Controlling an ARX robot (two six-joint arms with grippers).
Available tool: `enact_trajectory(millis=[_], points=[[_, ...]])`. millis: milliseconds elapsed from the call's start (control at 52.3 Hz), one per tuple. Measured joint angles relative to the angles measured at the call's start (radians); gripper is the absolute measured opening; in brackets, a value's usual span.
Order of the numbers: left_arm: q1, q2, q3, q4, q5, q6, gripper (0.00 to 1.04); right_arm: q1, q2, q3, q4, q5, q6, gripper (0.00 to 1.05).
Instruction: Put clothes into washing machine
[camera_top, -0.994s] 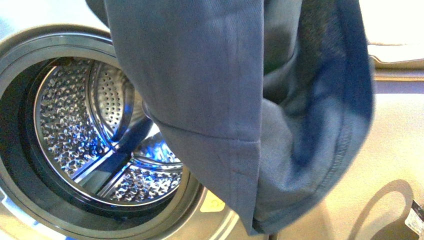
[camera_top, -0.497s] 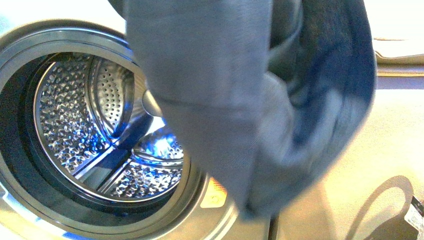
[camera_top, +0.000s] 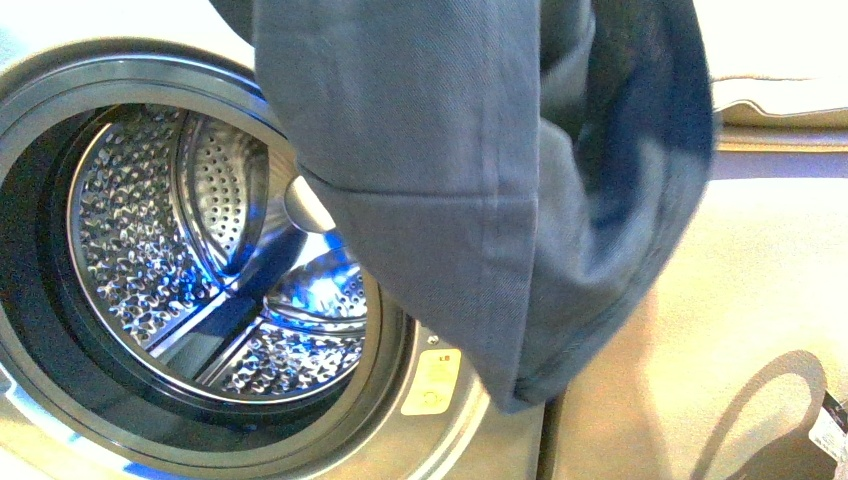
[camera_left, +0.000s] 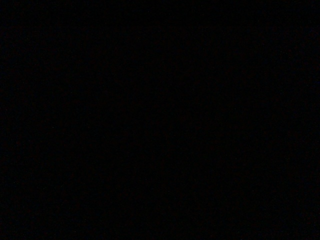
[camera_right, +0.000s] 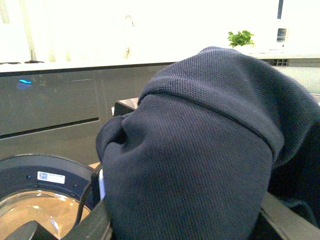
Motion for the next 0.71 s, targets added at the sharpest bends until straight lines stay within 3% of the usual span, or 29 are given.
enact_trajectory(millis=[134, 344, 708], points=[[0.037, -0.018, -0.046, 0.016, -0.002, -0.015, 0.21, 0.003, 0.0, 0.0, 0.0, -0.005, 0.0, 0.7], [0.092, -0.059, -0.146, 0.044, 0.02, -0.029, 0.16, 0.004, 0.0, 0.0, 0.0, -0.005, 0.0, 0.99], [0.206, -0.103, -0.417, 0.167, 0.089, -0.04, 0.16, 0.004, 0.0, 0.0, 0.0, -0.006, 0.002, 0.97]])
